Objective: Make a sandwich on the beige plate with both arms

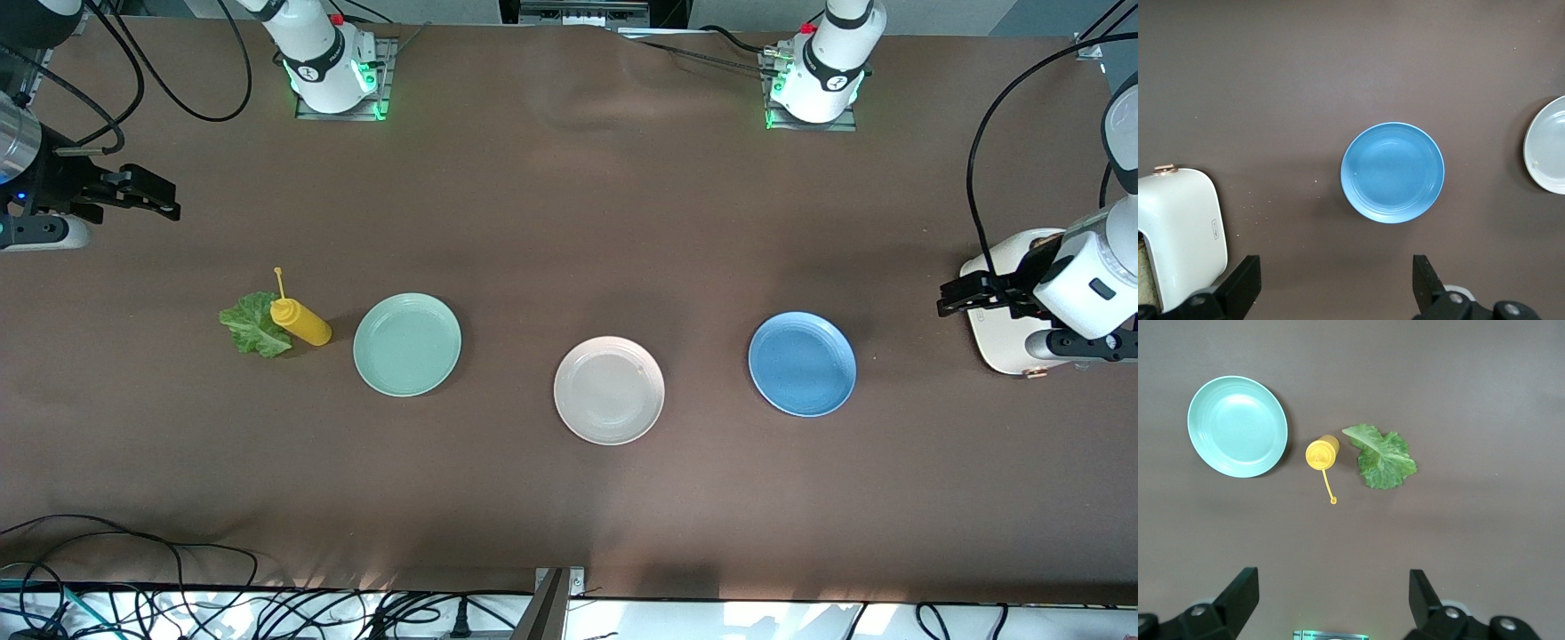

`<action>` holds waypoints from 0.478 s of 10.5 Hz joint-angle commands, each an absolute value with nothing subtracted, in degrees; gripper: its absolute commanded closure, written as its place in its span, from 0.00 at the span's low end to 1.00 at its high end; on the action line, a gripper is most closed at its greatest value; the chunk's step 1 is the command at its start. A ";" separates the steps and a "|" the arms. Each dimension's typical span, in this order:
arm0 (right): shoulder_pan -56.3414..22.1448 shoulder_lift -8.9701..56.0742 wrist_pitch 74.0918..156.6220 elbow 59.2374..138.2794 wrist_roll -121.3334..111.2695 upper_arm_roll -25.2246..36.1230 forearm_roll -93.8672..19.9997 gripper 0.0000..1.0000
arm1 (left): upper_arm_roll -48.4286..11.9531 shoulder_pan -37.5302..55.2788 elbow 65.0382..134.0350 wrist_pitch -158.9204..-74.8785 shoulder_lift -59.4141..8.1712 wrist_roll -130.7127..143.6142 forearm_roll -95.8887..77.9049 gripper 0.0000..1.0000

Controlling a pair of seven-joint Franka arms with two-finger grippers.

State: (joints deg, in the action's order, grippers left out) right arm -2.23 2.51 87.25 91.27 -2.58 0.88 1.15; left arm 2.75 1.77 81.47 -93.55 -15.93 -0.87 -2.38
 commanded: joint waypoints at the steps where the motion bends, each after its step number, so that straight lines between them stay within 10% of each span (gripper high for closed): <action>1: -2.02 2.72 86.04 89.82 -2.81 0.62 1.76 0.00 | 2.11 1.06 79.98 -92.55 -16.26 -1.14 -0.97 0.00; 5: -2.02 2.72 85.96 89.82 -2.99 0.62 1.76 0.00 | 2.02 0.97 79.72 -92.46 -16.17 -1.32 -0.97 0.00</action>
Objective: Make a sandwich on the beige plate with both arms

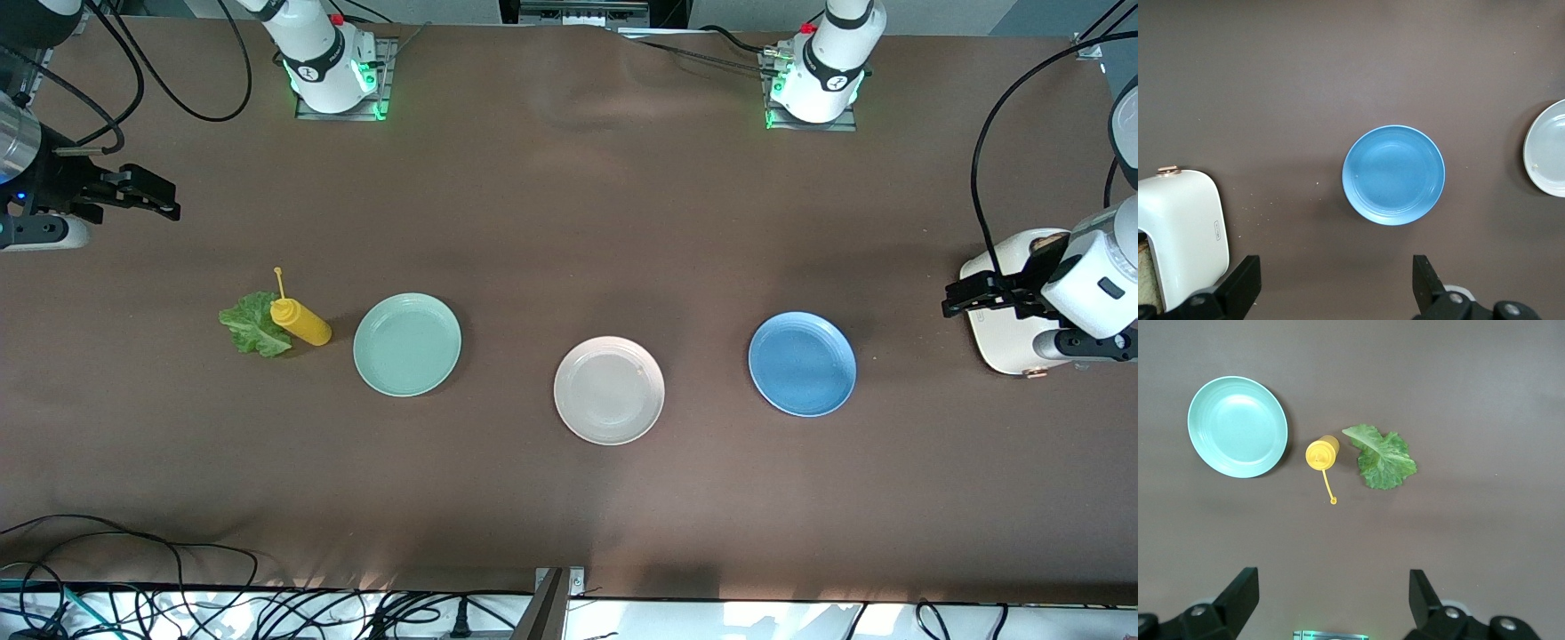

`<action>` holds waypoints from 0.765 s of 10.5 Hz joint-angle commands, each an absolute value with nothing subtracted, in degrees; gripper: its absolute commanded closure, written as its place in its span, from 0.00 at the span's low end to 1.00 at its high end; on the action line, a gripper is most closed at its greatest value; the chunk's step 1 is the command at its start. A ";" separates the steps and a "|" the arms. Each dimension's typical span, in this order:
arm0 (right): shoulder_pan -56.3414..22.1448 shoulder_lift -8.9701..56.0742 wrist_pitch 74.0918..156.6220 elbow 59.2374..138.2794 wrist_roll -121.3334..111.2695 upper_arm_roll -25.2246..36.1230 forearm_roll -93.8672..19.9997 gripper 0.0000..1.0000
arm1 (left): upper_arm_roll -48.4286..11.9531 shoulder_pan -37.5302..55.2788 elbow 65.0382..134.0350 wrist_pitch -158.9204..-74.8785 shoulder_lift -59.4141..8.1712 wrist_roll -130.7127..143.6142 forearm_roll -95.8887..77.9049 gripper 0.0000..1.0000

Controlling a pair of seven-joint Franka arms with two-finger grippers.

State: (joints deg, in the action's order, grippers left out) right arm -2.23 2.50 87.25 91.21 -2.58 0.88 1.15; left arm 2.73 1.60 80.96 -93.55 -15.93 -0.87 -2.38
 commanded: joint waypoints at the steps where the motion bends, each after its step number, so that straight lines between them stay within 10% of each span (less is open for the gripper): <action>1: -2.11 2.72 85.87 89.82 -2.99 0.53 1.84 0.00 | 2.02 1.05 79.98 -92.46 -16.08 -1.14 -0.71 0.00; 8: -2.02 2.72 85.25 89.82 -3.08 0.62 1.84 0.00 | 2.11 0.70 79.72 -90.70 -16.26 -1.58 -0.44 0.00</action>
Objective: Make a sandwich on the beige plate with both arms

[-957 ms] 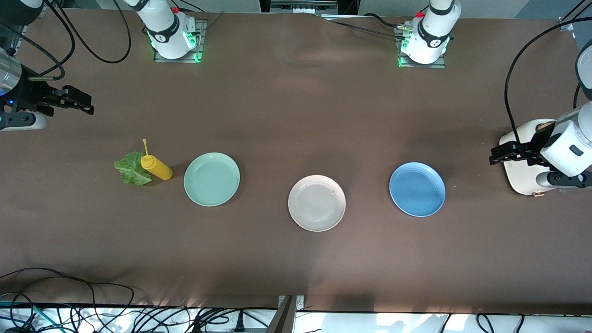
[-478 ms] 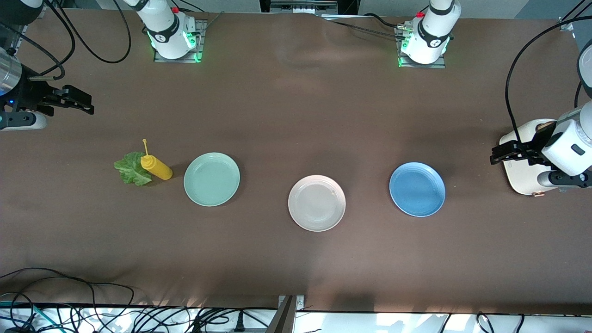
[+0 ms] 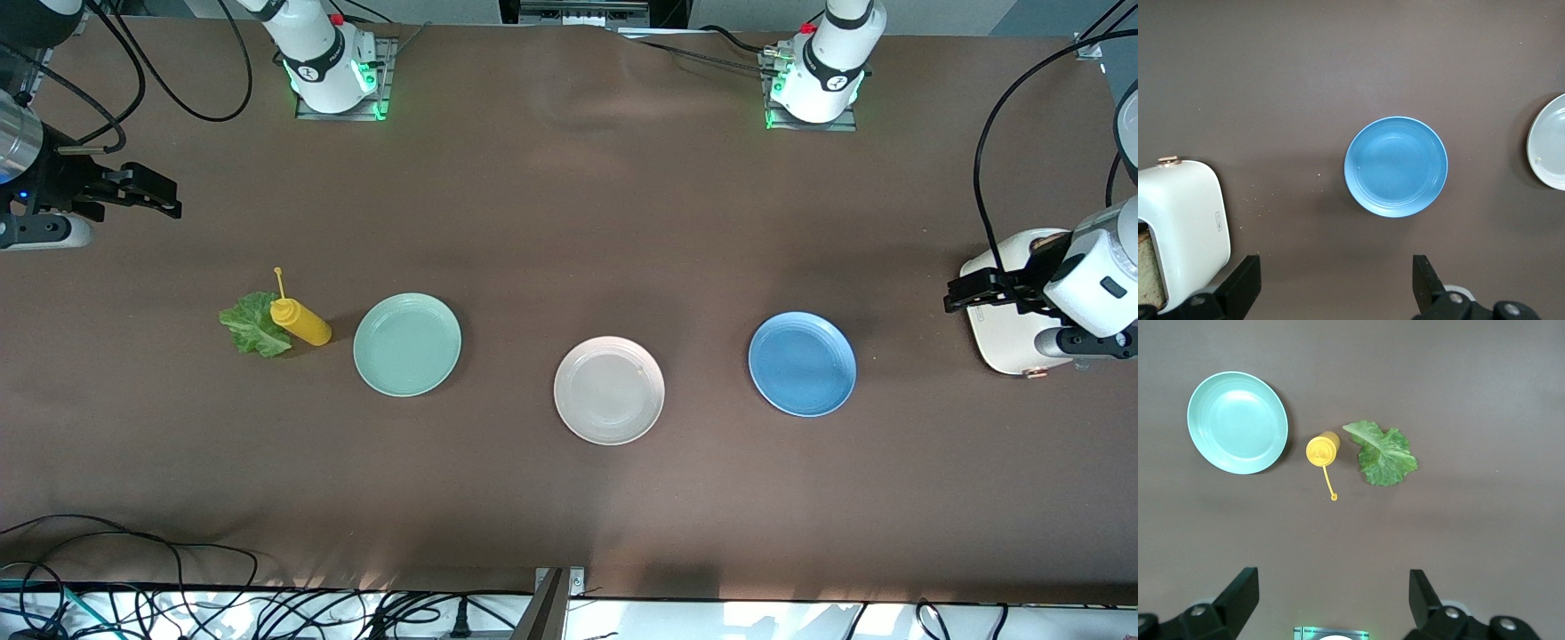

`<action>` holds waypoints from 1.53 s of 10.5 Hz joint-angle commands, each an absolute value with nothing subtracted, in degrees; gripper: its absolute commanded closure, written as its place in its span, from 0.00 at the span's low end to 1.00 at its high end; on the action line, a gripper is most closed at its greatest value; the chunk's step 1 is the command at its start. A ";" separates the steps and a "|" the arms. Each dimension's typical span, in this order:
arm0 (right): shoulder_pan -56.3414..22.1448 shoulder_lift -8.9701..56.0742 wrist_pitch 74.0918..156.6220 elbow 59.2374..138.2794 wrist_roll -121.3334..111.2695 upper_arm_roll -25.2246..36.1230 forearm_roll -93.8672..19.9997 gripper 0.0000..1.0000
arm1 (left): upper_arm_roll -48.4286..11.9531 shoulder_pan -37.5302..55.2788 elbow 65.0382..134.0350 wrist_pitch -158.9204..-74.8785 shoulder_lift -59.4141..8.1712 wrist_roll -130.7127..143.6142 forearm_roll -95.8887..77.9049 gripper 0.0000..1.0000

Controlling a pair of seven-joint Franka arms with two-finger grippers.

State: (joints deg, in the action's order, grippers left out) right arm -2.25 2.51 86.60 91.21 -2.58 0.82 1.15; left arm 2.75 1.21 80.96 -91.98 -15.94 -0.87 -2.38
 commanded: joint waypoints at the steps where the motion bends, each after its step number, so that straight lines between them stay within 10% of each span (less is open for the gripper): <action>1: -2.02 2.72 85.25 89.82 -2.99 0.62 1.85 0.00 | 2.11 0.70 79.72 -90.70 -16.26 -1.58 -0.44 0.00; 16: -2.02 2.72 85.25 89.82 -2.99 0.62 1.85 0.00 | 2.11 -0.17 80.60 -90.97 -16.70 -2.29 -0.35 0.01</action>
